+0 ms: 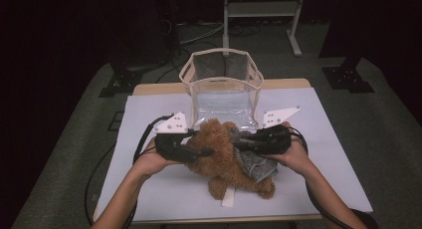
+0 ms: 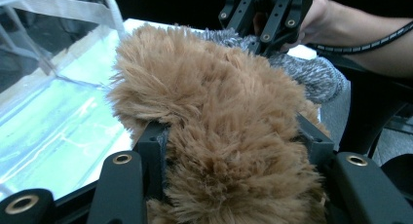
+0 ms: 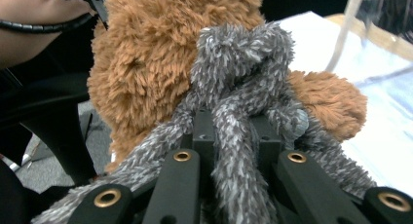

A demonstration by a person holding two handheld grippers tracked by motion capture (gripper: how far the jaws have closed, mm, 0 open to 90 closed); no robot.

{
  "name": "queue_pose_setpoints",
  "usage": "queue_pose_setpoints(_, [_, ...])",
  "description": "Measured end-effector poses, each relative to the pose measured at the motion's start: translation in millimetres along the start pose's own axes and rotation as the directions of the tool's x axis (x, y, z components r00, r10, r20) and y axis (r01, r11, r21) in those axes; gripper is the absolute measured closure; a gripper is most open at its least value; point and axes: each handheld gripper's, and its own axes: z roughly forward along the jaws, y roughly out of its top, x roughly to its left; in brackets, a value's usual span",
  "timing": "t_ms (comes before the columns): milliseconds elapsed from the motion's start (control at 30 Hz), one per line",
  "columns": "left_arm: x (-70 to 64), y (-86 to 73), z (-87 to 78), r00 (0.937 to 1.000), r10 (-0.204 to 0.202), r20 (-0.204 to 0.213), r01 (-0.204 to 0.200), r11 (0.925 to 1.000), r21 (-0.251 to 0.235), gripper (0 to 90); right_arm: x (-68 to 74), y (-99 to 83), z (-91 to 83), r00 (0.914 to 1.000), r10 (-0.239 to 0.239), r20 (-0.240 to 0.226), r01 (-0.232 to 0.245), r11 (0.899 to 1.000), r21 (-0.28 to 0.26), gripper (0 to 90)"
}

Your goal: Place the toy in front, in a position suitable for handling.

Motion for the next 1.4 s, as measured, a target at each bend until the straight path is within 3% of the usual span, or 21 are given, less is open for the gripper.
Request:
queue_pose_setpoints(67, [-1.7, 3.5, 7.7, 0.9997, 0.016, 0.021, -0.016, 0.9999, -0.003, 44.3, -0.7, -2.9, -9.5, 0.9999, -0.002, 0.014, 0.002, 1.0, 0.018, 76.5])
queue_pose_setpoints(100, [-3.5, 6.3, 12.5, 0.9994, 0.024, 0.026, -0.023, 0.9997, -0.007, 44.0, 0.5, -2.8, -22.4, 0.9992, -0.017, 0.035, 0.016, 0.999, 0.042, 76.4])
queue_pose_setpoints(133, [-5.3, 9.9, 17.1, 0.999, 0.036, 0.026, -0.036, 0.9993, -0.006, 44.0, 0.5, -2.8, -22.4, 0.9992, -0.017, 0.035, 0.016, 0.999, 0.042, 76.4])
queue_pose_setpoints(233, [-10.0, 28.7, 32.8, 0.9956, 0.086, 0.038, -0.086, 0.9962, -0.012, 42.8, 4.6, 7.0, -48.9, 0.9955, -0.056, 0.077, 0.049, 0.995, 0.083, 76.3])
queue_pose_setpoints(267, [-10.0, 28.7, 32.8, 0.9956, 0.086, 0.038, -0.086, 0.9962, -0.012, 42.5, 4.6, 7.0, -48.9, 0.9955, -0.056, 0.077, 0.049, 0.995, 0.083, 76.3])
queue_pose_setpoints(467, [-15.0, 54.2, 50.5, 0.9902, 0.129, 0.054, -0.129, 0.9916, -0.008, 41.5, 15.5, 40.8, -77.7, 0.9861, -0.129, 0.105, 0.118, 0.987, 0.111, 76.3])
queue_pose_setpoints(700, [-21.2, 76.8, 72.0, 0.9834, 0.162, 0.081, -0.161, 0.9867, -0.023, 40.8, 30.0, 84.3, -89.8, 0.9747, -0.204, 0.093, 0.188, 0.97, 0.156, 76.0])
queue_pose_setpoints(900, [-27.9, 88.4, 87.5, 0.9777, 0.18, 0.108, -0.177, 0.9835, -0.039, 40.2, 30.0, 100.4, -91.0, 0.9729, -0.211, 0.094, 0.191, 0.963, 0.189, 76.0])
queue_pose_setpoints(1000, [-32.2, 94.0, 95.2, 0.9761, 0.191, 0.104, -0.19, 0.9817, -0.018, 36.9, 28.4, 100.6, -89.5, 0.9753, -0.199, 0.096, 0.171, 0.956, 0.239, 76.5])
queue_pose_setpoints(1100, [-32.7, 92.8, 101.2, 0.9748, 0.193, 0.112, -0.194, 0.981, 0.0, 30.7, 22.2, 87.0, -95.7, 0.9797, -0.173, 0.101, 0.139, 0.95, 0.28, 78.0])
queue_pose_setpoints(1233, [-31.5, 92.2, 105.4, 0.9759, 0.189, 0.109, -0.192, 0.9812, 0.016, 29.1, 21.8, 81.1, -96.2, 0.9765, -0.177, 0.123, 0.133, 0.943, 0.306, 78.4])
queue_pose_setpoints(1400, [-31.1, 91.6, 103.7, 0.9753, 0.197, 0.1, -0.201, 0.9789, 0.034, 27.6, 18.9, 77.2, -95.4, 0.9776, -0.176, 0.116, 0.131, 0.938, 0.32, 78.9])
